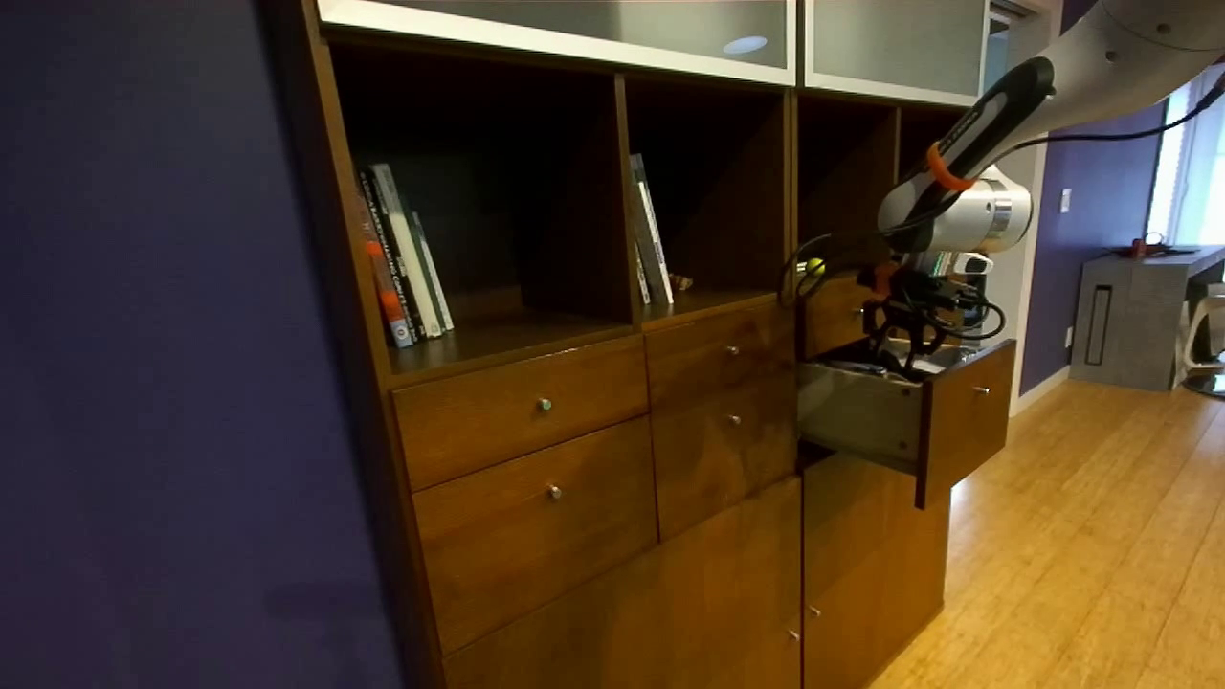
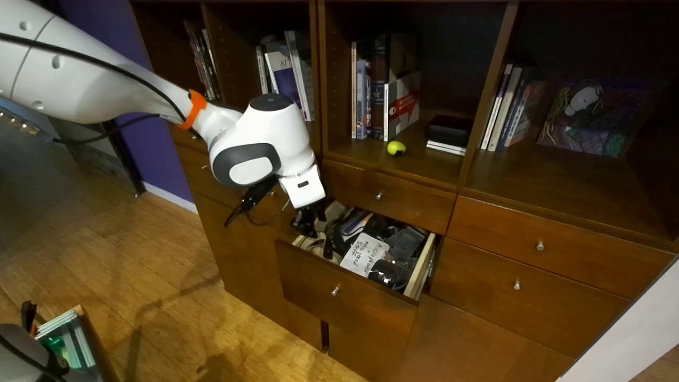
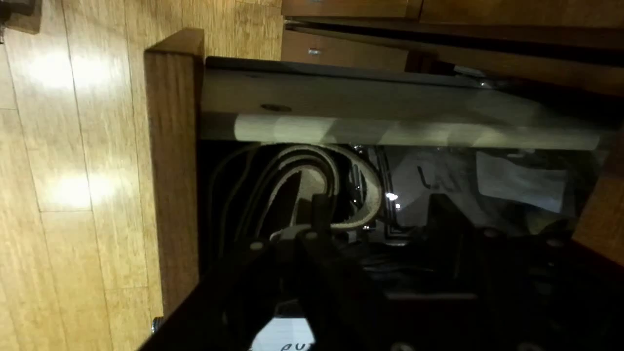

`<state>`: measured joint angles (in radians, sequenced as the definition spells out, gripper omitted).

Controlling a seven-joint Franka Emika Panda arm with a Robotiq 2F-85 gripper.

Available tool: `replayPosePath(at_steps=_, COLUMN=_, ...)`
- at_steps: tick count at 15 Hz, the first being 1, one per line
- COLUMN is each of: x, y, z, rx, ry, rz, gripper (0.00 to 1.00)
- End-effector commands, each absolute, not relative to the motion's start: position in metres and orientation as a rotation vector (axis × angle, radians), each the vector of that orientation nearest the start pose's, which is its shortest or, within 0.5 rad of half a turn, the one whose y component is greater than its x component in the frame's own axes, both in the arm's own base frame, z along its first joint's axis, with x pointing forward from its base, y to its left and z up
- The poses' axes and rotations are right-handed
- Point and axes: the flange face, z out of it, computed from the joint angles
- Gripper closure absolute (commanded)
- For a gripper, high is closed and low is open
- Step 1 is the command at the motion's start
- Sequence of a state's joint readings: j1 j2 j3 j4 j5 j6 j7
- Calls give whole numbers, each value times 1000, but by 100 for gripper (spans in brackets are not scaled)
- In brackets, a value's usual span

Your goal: Remove the belt from the open drawer and put it on top of the drawer

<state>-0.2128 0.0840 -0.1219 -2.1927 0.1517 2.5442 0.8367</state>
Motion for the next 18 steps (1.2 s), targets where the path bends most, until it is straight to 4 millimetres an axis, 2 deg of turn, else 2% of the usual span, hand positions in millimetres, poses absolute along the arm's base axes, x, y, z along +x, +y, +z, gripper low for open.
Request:
replayPosePath(at_steps=1, x=549, y=-190, z=367, rx=-2364, ry=1818, rz=-359, gripper=54)
replayPosePath(at_steps=2, x=551, y=-190, z=364, rx=-2364, ry=1822, rz=-354, gripper=58)
replayPosePath(at_steps=3, x=553, y=-190, z=361, rx=-2363, ry=1829, rz=-344, gripper=53)
replayPosePath(at_steps=6, x=557, y=-191, z=353, rx=-2365, ry=1843, rz=-321, gripper=59)
replayPosePath(at_steps=9, x=561, y=-190, z=345, rx=-2370, ry=1848, rz=-297, gripper=60)
replayPosePath(at_steps=10, x=562, y=-190, z=343, rx=-2368, ry=1850, rz=-294, gripper=68)
replayPosePath(at_steps=11, x=563, y=-191, z=341, rx=-2371, ry=1850, rz=-293, gripper=70)
replayPosePath(at_steps=12, x=565, y=-192, z=339, rx=-2373, ry=1851, rz=-294, gripper=89)
replayPosePath(at_steps=13, x=566, y=-192, z=338, rx=-2374, ry=1849, rz=-298, gripper=91)
replayPosePath(at_steps=14, x=567, y=-192, z=337, rx=-2380, ry=1849, rz=-296, gripper=76)
replayPosePath(at_steps=15, x=567, y=-192, z=337, rx=-2386, ry=1847, rz=-299, gripper=95)
replayPosePath(at_steps=16, x=567, y=-192, z=337, rx=-2386, ry=1853, rz=-294, gripper=94)
replayPosePath(at_steps=18, x=563, y=-191, z=343, rx=-2380, ry=1883, rz=-284, gripper=100)
